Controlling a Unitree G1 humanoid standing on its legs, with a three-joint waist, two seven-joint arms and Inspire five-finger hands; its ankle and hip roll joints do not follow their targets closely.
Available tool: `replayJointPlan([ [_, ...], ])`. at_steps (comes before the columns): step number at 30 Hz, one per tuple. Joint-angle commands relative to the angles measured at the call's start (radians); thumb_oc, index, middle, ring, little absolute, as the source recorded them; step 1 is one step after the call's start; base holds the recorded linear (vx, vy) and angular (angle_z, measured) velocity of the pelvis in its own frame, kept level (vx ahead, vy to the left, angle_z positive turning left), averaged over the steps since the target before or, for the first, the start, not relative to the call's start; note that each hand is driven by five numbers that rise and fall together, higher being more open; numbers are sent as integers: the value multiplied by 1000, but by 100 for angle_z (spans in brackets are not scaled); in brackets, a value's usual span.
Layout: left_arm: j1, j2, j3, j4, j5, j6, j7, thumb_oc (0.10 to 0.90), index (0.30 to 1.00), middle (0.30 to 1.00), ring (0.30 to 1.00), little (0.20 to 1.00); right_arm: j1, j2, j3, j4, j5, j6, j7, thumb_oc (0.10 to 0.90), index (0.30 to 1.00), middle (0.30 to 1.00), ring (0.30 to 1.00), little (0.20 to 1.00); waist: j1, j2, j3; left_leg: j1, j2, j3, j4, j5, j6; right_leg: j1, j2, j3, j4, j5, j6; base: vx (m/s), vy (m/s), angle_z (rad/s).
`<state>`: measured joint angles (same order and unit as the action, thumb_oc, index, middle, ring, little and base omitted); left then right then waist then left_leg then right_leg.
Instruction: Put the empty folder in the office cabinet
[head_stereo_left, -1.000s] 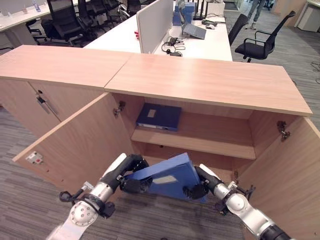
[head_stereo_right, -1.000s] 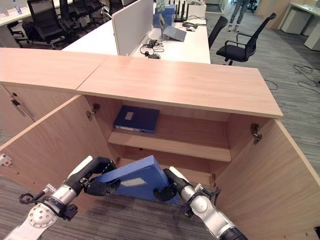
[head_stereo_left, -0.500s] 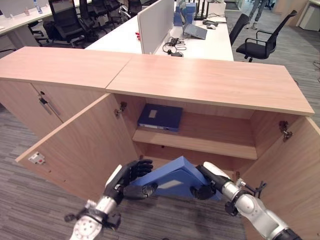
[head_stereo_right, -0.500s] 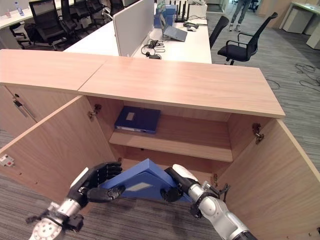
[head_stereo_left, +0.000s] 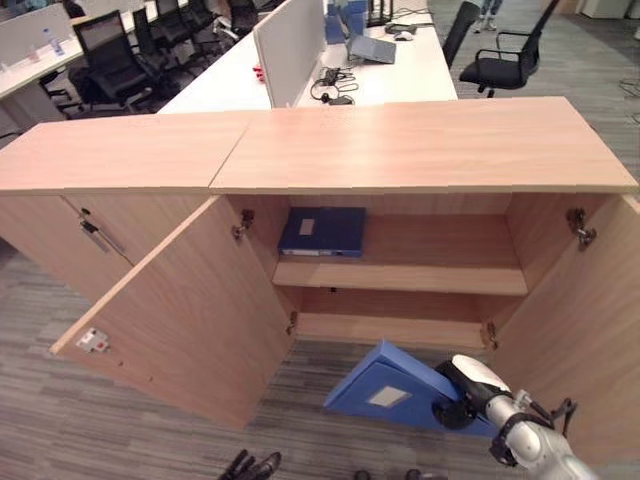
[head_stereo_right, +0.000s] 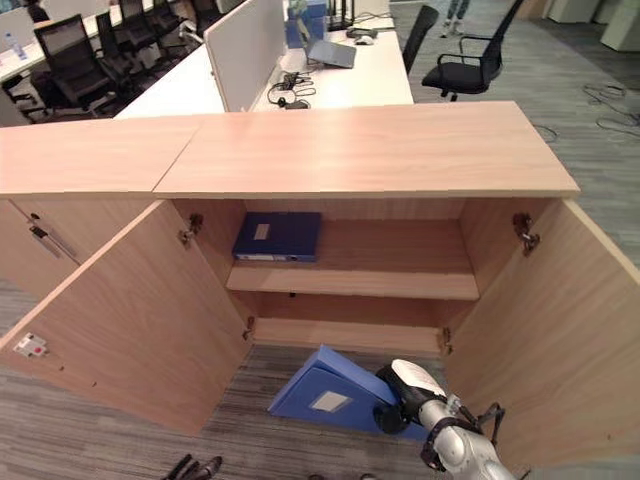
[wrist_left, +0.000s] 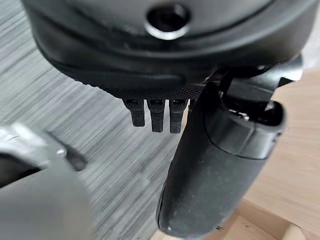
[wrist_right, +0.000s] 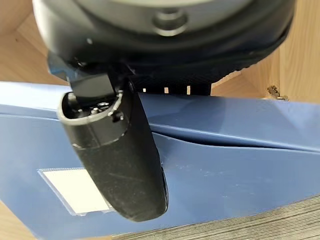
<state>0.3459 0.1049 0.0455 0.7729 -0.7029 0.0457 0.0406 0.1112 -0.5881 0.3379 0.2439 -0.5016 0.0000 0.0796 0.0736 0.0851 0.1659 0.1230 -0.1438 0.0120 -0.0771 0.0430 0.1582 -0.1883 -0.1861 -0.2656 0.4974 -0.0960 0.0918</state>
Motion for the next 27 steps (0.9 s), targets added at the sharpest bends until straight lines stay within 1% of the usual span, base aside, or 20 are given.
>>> replayJointPlan([
  [1, 7, 68, 31, 2, 19, -12, -24, 800, 900, 900, 900, 900, -139, -16, -13, -73, 26, -32, -107, 400, 300, 300, 300, 300, 2, -47, 18, 55, 14, -81, -5, -139, -48, 11, -10, -12, -212, 190, 49, 94, -34, -64],
  [2, 2, 65, 35, 38, 36, -7, -30, 800, 900, 900, 900, 900, -141, -16, -13, -69, 29, -33, -112, 400, 300, 300, 300, 300, 0, -55, 23, 57, 9, -86, 0, -141, -47, -5, 4, -7, -240, 201, 54, 97, -35, -45],
  [3, 0, 65, 36, 40, 37, -8, -32, 800, 900, 900, 900, 900, -142, -16, -13, -68, 29, -33, -113, 400, 300, 300, 300, 300, 0, -54, 23, 57, 10, -86, 0, -142, -48, -4, 6, -7, -243, 202, 54, 161, -50, -34],
  [4, -25, 60, 35, 194, 125, 8, -62, 800, 900, 900, 900, 900, -150, -11, -6, -43, 46, -32, -129, 400, 300, 300, 300, 300, -15, -76, 43, 91, -6, -108, -1, -160, -48, -48, 67, 9, -334, 250, 69, 208, -58, -23],
  [6, -62, 58, 62, 340, 192, 20, -69, 800, 900, 900, 900, 900, -150, 2, 1, -30, 68, -26, -138, 400, 300, 300, 300, 300, -36, -96, 47, 117, -16, -128, -10, -175, -54, -74, 118, 36, -428, 288, 82, 224, -62, 1],
  [7, -62, 58, 62, 340, 192, 20, -69, 800, 900, 900, 900, 900, -150, 2, 1, -30, 68, -26, -138, 400, 300, 300, 300, 300, -36, -96, 47, 117, -16, -128, -10, -175, -54, -74, 118, 36, -428, 288, 82, 168, -49, 32],
  [8, -74, 59, 79, 382, 218, 24, -66, 800, 900, 900, 900, 900, -150, 8, 4, -29, 75, -23, -139, 400, 300, 300, 300, 300, -46, -106, 42, 118, -23, -138, -10, -179, -57, -91, 135, 52, -471, 311, 86, 273, -103, 44],
  [9, -84, 53, 108, 429, 233, 26, -62, 800, 900, 900, 900, 900, -143, 14, 2, -24, 94, -18, -148, 400, 300, 300, 300, 300, -60, -117, 31, 131, -27, -163, -10, -204, -61, -114, 153, 58, -523, 348, 98, 374, -145, 40],
  [11, -82, 50, 116, 447, 254, 24, -74, 800, 900, 900, 900, 900, -131, 13, -4, -22, 102, -22, -155, 400, 300, 300, 300, 300, -70, -121, 10, 137, -22, -190, -10, -225, -65, -83, 156, 40, -565, 348, 81, 375, -172, 45],
  [13, -78, 57, 109, 451, 282, 22, -83, 800, 900, 900, 900, 900, -132, 15, -2, -10, 103, -24, -153, 400, 300, 300, 300, 300, -70, -118, -15, 137, -2, -193, -10, -240, -69, -71, 151, 0, -559, 345, 63, 280, -154, 41],
  [14, -78, 57, 109, 450, 282, 22, -83, 800, 900, 900, 900, 900, -131, 15, -2, -10, 103, -24, -153, 400, 300, 300, 300, 300, -71, -117, -17, 135, -1, -194, -10, -241, -69, -73, 151, -2, -557, 344, 63, 208, -119, 34],
  [15, -79, 59, 108, 462, 281, 18, -84, 800, 900, 900, 900, 900, -132, 15, 1, -4, 105, -26, -153, 400, 300, 300, 300, 300, -72, -113, -27, 135, 14, -194, -10, -246, -74, -77, 154, -15, -545, 336, 56, 259, -140, 37],
  [17, -84, 62, 101, 470, 283, 19, -85, 800, 900, 900, 900, 900, -129, 14, 5, 4, 111, -31, -150, 400, 300, 300, 300, 300, -80, -102, -47, 137, 53, -185, -10, -254, -89, -86, 160, -33, -511, 305, 42, 401, -211, 18],
  [18, -100, 70, 94, 467, 270, 15, -75, 800, 900, 900, 900, 900, -131, 5, 2, 8, 120, -35, -160, 400, 300, 300, 300, 300, -81, -85, -48, 138, 95, -177, -10, -258, -106, -84, 171, -49, -482, 275, 28, 383, -218, 3],
  [20, -118, 74, 79, 453, 273, 9, -64, 800, 900, 900, 900, 900, -137, -4, -2, 15, 125, -35, -172, 400, 300, 300, 300, 300, -87, -80, -52, 140, 122, -175, -10, -257, -123, -76, 170, -61, -468, 249, 19, 372, -225, 35],
  [21, -127, 77, 54, 418, 272, -4, -50, 800, 900, 900, 900, 900, -135, -16, -6, 11, 130, -35, -180, 400, 300, 300, 300, 300, -87, -68, -55, 148, 152, -169, -1, -239, -145, -56, 188, -65, -468, 223, 9, 363, -205, 55],
  [22, -129, 77, 44, 395, 270, -6, -48, 800, 900, 900, 900, 900, -133, -19, -12, 7, 132, -34, -182, 400, 300, 300, 300, 300, -86, -65, -55, 144, 161, -166, 8, -227, -153, -47, 191, -66, -470, 215, 5, 343, -193, 45],
  [24, -125, 81, 8, 338, 270, -16, -38, 800, 900, 900, 900, 900, -120, -23, -25, 11, 140, -33, -191, 400, 300, 300, 300, 300, -87, -61, -64, 130, 177, -173, 26, -164, -179, -30, 194, -75, -485, 200, -6, 242, -135, 24],
  [26, -118, 84, -11, 329, 289, -22, -33, 800, 900, 900, 900, 900, -99, -22, -33, 7, 150, -35, -187, 400, 300, 300, 300, 300, -85, -47, -71, 134, 199, -171, 34, -136, -192, -14, 212, -76, -487, 178, -16, 223, -97, 17],
  [27, -114, 85, -16, 322, 294, -21, -31, 800, 900, 900, 900, 900, -91, -18, -37, 6, 156, -36, -184, 400, 300, 300, 300, 300, -87, -48, -76, 124, 197, -177, 41, -109, -196, -14, 210, -76, -488, 176, -19, 294, -106, 13],
])
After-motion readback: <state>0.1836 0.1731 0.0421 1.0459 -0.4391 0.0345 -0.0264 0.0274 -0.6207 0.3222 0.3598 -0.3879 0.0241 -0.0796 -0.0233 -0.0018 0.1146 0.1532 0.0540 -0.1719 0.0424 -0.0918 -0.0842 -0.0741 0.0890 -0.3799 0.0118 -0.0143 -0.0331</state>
